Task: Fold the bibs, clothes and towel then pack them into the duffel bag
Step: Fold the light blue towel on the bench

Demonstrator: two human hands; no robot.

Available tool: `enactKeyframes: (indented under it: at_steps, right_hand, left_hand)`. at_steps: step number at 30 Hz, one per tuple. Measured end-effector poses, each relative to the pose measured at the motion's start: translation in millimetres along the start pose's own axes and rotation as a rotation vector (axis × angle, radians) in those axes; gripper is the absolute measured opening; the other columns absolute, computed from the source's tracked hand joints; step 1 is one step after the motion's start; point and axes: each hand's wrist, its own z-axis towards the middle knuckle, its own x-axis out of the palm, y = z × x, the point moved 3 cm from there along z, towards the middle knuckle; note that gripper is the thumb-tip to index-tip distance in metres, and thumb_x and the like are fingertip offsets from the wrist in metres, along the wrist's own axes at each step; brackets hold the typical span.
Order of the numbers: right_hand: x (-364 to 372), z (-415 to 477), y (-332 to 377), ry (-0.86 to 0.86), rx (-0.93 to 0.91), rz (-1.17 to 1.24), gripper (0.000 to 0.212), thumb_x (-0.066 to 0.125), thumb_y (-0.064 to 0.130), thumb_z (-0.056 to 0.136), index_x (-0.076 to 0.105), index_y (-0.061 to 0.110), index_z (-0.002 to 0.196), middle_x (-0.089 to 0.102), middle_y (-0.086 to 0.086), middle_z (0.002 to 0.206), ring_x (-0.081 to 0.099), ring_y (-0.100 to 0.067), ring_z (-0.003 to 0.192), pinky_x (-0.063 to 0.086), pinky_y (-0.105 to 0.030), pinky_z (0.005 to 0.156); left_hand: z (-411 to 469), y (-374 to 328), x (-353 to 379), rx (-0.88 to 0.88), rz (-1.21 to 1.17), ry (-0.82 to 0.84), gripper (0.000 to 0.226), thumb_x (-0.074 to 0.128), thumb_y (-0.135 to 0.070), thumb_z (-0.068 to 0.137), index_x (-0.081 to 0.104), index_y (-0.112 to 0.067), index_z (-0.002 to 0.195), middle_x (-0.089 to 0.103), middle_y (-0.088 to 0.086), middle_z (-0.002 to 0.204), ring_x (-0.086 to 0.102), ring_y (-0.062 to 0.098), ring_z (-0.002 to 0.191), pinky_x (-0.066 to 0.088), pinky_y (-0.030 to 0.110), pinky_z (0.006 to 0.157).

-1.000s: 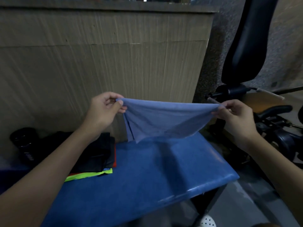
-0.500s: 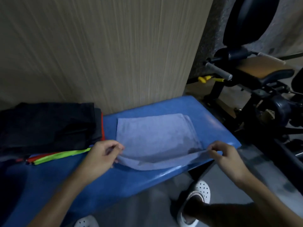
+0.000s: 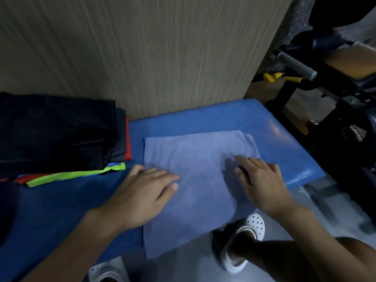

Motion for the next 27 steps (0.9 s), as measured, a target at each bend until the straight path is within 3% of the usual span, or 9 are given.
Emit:
enactKeyframes:
  at_steps: [2, 6, 10, 12, 16, 19, 23, 27]
  right_hand:
    - [2, -4, 3, -0.001, -0.011, -0.007, 0.045, 0.029, 0.049, 0.094, 0.064, 0.029, 0.114, 0.063, 0.010, 0.102, 0.056, -0.020, 0.102, 0.035, -0.040, 0.084]
    - [7, -12, 5, -0.058, -0.047, 0.023, 0.037, 0.036, 0.047, 0.093, 0.068, 0.029, 0.101, 0.057, 0.007, 0.108, 0.053, -0.020, 0.103, 0.033, -0.037, 0.085]
    - [2, -9, 2, -0.098, -0.025, 0.011, 0.019, 0.047, 0.041, 0.096, 0.058, 0.027, 0.089, 0.056, 0.010, 0.089, 0.056, -0.019, 0.091, 0.031, -0.035, 0.079]
    - [2, -7, 1, -0.107, 0.007, 0.032, 0.012, 0.055, 0.038, 0.094, 0.058, 0.026, 0.094, 0.058, 0.008, 0.093, 0.056, -0.021, 0.093, 0.030, -0.037, 0.081]
    - [4, 8, -6, -0.119, 0.124, 0.079, 0.026, 0.062, 0.034, 0.090, 0.060, 0.021, 0.112, 0.059, -0.003, 0.113, 0.051, -0.030, 0.105, 0.031, -0.042, 0.087]
    - [4, 21, -11, -0.109, 0.215, 0.181, 0.031, 0.061, 0.036, 0.091, 0.058, 0.020, 0.117, 0.063, -0.002, 0.117, 0.053, -0.029, 0.111, 0.030, -0.042, 0.091]
    - [7, 35, -10, -0.111, 0.281, 0.346, 0.033, 0.068, 0.030, 0.088, 0.056, 0.022, 0.118, 0.065, 0.001, 0.110, 0.059, -0.024, 0.108, 0.035, -0.044, 0.095]
    - [9, 44, -7, -0.030, 0.305, 0.370, 0.047, 0.065, 0.018, 0.089, 0.050, 0.021, 0.133, 0.057, -0.001, 0.109, 0.055, -0.026, 0.109, 0.034, -0.044, 0.097]
  left_hand:
    - [-2, -5, -2, 0.016, -0.012, 0.003, 0.041, 0.027, -0.049, 0.098, 0.063, -0.034, 0.110, 0.064, -0.017, 0.105, 0.058, 0.007, 0.103, 0.033, 0.033, 0.086]
    - [-8, 0, 10, 0.023, 0.126, 0.021, 0.039, 0.043, -0.045, 0.089, 0.068, -0.028, 0.114, 0.062, -0.004, 0.120, 0.053, 0.017, 0.114, 0.034, 0.031, 0.093]
    - [-7, 2, 8, 0.039, 0.085, -0.018, 0.038, 0.046, -0.042, 0.084, 0.067, -0.031, 0.113, 0.062, -0.014, 0.112, 0.051, 0.009, 0.109, 0.033, 0.032, 0.089]
    - [-6, 3, 7, -0.014, 0.054, -0.056, 0.038, 0.044, -0.037, 0.084, 0.066, -0.027, 0.114, 0.058, -0.012, 0.113, 0.053, 0.013, 0.108, 0.036, 0.033, 0.089]
    - [-2, 16, 10, -0.220, 0.066, -0.093, 0.054, 0.036, -0.039, 0.087, 0.061, -0.009, 0.125, 0.058, 0.007, 0.129, 0.057, 0.029, 0.114, 0.050, 0.044, 0.094]
    - [1, 22, 11, -0.294, 0.115, -0.086, 0.058, 0.037, -0.040, 0.086, 0.062, -0.002, 0.121, 0.066, 0.010, 0.114, 0.063, 0.033, 0.101, 0.053, 0.045, 0.087]
    - [4, 28, 9, -0.331, 0.162, -0.116, 0.053, 0.038, -0.041, 0.085, 0.065, -0.006, 0.114, 0.061, 0.005, 0.094, 0.060, 0.032, 0.087, 0.049, 0.045, 0.074]
    - [3, 33, 7, -0.353, 0.075, -0.179, 0.034, 0.046, -0.038, 0.084, 0.066, -0.012, 0.091, 0.058, 0.002, 0.083, 0.058, 0.029, 0.078, 0.047, 0.043, 0.070]
